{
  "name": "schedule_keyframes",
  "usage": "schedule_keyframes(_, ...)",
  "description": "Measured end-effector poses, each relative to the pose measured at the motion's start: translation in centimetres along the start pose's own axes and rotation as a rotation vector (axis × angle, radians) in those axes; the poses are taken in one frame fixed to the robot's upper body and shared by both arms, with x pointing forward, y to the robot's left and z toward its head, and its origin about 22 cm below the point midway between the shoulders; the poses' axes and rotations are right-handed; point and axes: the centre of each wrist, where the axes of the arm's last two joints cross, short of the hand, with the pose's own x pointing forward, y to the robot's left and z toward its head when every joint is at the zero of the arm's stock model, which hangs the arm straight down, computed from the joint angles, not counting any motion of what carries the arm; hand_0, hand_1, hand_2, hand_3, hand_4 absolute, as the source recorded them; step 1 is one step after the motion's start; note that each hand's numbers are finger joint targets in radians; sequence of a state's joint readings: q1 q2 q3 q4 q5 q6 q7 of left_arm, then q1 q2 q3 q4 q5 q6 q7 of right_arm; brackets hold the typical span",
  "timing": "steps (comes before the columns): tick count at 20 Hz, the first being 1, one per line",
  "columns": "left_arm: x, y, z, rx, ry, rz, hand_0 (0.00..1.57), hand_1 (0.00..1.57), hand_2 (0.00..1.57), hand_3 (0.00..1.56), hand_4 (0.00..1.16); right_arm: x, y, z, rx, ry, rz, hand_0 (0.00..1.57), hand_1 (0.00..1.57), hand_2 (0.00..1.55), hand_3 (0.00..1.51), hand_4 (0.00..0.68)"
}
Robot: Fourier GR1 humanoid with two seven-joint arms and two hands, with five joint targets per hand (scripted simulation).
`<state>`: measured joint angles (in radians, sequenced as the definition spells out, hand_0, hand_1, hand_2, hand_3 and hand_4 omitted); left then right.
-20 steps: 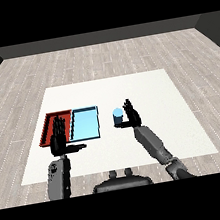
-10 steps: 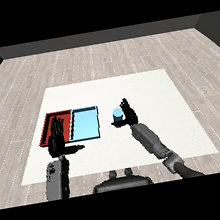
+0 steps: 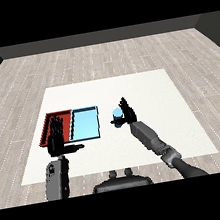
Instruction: Pick the blue can and put it in the blue box
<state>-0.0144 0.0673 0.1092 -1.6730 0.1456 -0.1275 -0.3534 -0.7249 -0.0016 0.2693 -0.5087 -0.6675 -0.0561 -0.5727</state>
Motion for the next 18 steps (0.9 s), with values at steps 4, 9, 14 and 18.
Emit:
schedule_keyframes(4, -0.1, 0.1, -0.4, 0.003, -0.001, -0.001, 0.0, 0.0, 0.0, 0.0, 0.0, -0.5, 0.4, 0.2, 0.012, 0.02, 0.004, 0.0, 0.0, 0.0, 0.0, 0.0)
schedule_keyframes(9, -0.5, 0.3, -0.4, 0.006, 0.002, -0.008, 0.0, 0.0, 0.0, 0.0, 0.0, -0.4, 0.6, -0.3, -0.116, 0.018, 0.089, 1.53, 1.53, 1.49, 1.45, 0.658)
schedule_keyframes(14, -0.7, 0.1, -0.5, 0.005, 0.007, -0.002, 0.0, 0.0, 0.0, 0.0, 0.0, -0.5, 0.9, -0.6, -0.187, 0.016, 0.203, 1.5, 1.5, 1.48, 1.44, 0.62)
schedule_keyframes(18, -0.3, -0.1, -0.1, 0.002, 0.013, -0.003, 0.0, 0.0, 0.0, 0.0, 0.0, -0.4, 1.3, -0.7, -0.206, 0.011, 0.245, 1.5, 1.5, 1.47, 1.43, 0.63)
